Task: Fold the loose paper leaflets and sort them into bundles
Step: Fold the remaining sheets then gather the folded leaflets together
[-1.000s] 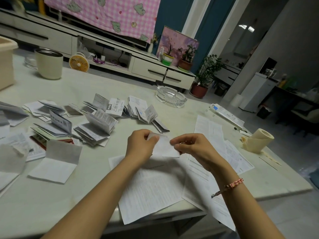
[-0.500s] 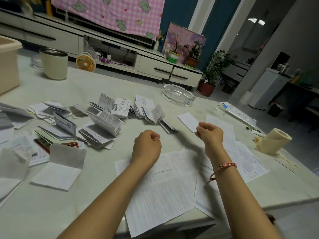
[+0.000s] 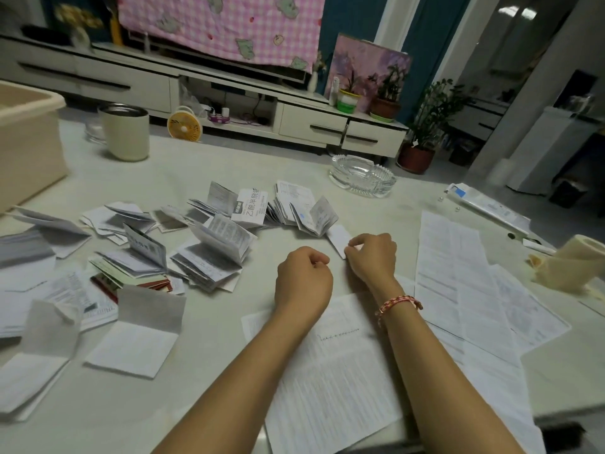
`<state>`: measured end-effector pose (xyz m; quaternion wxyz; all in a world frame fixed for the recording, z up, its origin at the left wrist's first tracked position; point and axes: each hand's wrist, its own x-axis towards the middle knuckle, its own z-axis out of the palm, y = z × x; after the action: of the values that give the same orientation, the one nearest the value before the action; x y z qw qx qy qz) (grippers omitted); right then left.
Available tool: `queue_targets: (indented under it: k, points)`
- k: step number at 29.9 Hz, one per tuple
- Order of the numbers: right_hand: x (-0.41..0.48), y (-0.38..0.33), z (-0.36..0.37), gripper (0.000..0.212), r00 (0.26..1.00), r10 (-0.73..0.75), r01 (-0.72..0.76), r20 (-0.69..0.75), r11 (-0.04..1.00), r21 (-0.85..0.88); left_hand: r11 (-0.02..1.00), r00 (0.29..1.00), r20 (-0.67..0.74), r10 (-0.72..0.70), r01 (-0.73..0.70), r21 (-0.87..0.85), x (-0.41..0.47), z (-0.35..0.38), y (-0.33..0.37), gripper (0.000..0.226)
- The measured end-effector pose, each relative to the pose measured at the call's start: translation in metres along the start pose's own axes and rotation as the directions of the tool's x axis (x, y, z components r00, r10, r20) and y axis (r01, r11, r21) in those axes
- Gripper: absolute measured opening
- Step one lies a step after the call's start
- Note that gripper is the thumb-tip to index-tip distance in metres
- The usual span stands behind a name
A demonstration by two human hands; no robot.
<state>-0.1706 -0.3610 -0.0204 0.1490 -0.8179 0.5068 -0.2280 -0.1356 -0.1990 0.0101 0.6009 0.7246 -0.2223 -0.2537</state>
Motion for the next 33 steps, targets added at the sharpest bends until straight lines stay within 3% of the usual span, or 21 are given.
queue_targets:
  k: [3,11,15,17,20,22,24,26,29,33]
  points:
    - [0.000,-0.003,-0.002,0.029,0.998,-0.049,0.051,0.029,0.996,-0.079,1.000,1.000,0.001,0.019,-0.019,0.007,0.001,0.000,0.000,0.027]
    - [-0.013,0.010,-0.085,0.028,0.980,-0.200,0.195,0.009,0.961,0.195,0.996,0.996,0.045,0.082,-0.084,0.043,-0.007,0.003,0.005,0.027]
    - [-0.054,0.026,-0.149,0.030,0.950,-0.211,0.170,0.229,0.968,0.186,0.990,0.989,0.099,0.111,-0.119,0.076,-0.020,0.007,0.008,0.025]
    - [-0.078,0.038,-0.164,0.041,0.889,-0.170,0.151,0.426,0.985,0.077,0.984,0.981,0.138,0.135,-0.148,0.094,-0.026,0.010,0.009,0.025]
    - [-0.120,0.062,-0.166,0.076,0.786,-0.040,0.155,0.616,0.979,-0.134,0.978,0.966,0.205,0.160,-0.182,0.099,-0.035,0.015,0.011,0.023]
    - [-0.146,0.073,-0.160,0.100,0.735,0.029,0.155,0.677,0.965,-0.211,0.978,0.958,0.241,0.157,-0.184,0.093,-0.043,0.020,0.013,0.022]
    - [-0.164,0.079,-0.151,0.114,0.733,0.046,0.184,0.678,0.947,-0.264,0.983,0.952,0.273,0.138,-0.166,0.079,-0.050,0.022,0.014,0.022]
    - [-0.177,0.081,-0.145,0.112,0.769,0.018,0.268,0.639,0.899,-0.347,0.988,0.946,0.302,0.116,-0.140,0.061,-0.056,0.021,0.014,0.020]
    - [-0.182,0.081,-0.141,0.082,0.823,-0.052,0.328,0.565,0.857,-0.398,0.993,0.945,0.312,0.097,-0.115,0.038,-0.058,0.014,0.011,0.018]
    - [-0.177,0.081,-0.154,0.054,0.795,-0.070,0.295,0.603,0.913,-0.283,0.997,0.949,0.309,0.063,-0.072,0.018,-0.060,0.002,0.011,0.017]
